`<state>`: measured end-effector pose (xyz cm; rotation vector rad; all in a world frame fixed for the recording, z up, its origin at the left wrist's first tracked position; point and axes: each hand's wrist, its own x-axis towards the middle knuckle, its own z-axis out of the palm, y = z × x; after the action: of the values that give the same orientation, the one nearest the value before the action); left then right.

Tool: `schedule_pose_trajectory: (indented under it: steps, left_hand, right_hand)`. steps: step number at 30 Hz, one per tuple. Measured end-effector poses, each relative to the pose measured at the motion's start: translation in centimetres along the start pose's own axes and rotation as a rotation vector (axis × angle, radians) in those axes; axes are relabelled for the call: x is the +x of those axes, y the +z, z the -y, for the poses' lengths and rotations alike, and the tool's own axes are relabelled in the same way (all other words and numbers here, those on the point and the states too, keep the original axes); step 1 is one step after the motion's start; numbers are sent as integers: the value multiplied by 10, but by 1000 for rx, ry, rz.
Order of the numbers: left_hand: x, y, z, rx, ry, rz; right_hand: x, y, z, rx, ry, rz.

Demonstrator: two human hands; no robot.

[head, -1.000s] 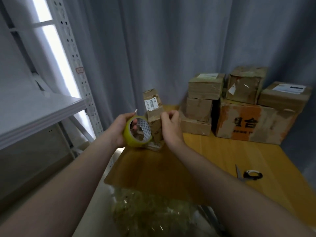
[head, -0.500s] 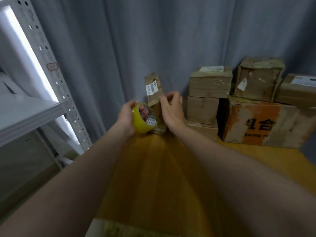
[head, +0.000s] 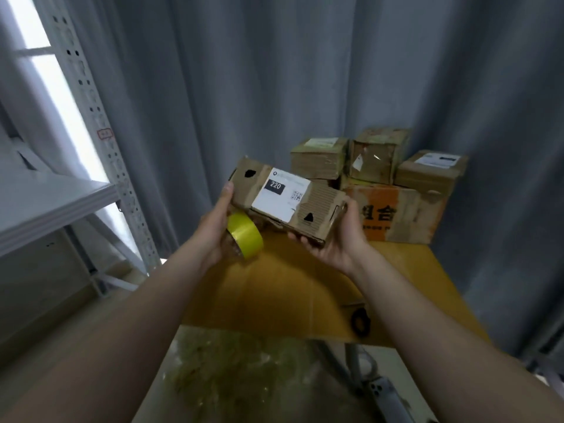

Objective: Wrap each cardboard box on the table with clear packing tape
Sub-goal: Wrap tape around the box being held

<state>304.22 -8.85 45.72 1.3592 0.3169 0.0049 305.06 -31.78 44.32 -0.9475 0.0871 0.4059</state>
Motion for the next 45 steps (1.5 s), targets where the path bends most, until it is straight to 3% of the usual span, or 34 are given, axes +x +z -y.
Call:
schedule_pose_trajectory:
  steps: [6, 10, 14, 17, 25, 28, 30, 32, 35, 39, 42, 45]
  left_hand:
    - [-40, 24, 22, -60, -57, -70]
    - [-48, 31, 32, -153, -105, -177]
    - [-46, 29, 39, -208, -100, -265]
    - [-44, 28, 46, -220, -175, -259]
    - [-24, 36, 62, -183, -223, -300]
    - [-19, 43, 61, -155, -213, -320]
    - [-19, 44, 60, -111, -224, -311]
    - [-25, 45, 58, -60, -244, -270]
    - [-37, 36, 51, -3, -240, -256]
    - [-50, 7, 45, -38, -220, -399]
    - [-67, -7, 39, -106, -43, -450]
    - [-94, -2, 29, 40, 181, -331]
  right_hand:
    - [-37, -39, -4, -54, 142, -24]
    - [-56, -68, -12, -533, 192, -242]
    - [-66, -97, -19, -835, 419, -177]
    - [-61, -104, -20, -841, 338, -205]
    - [-9, -119, -2, -964, -112, -478]
    - [-6, -116, -8, -1002, -341, -307]
    - [-9, -109, -16, -1073, -321, -51]
    - [-6, -106, -26, -1258, -290, 88]
    - [0, -105, -35, -1299, -360, 16]
    - [-4, -103, -36, -1301, -363, -15]
    - [-15, -100, -38, -1332, -331, 8]
    - [-29, -96, -40, -1409, -304, 147]
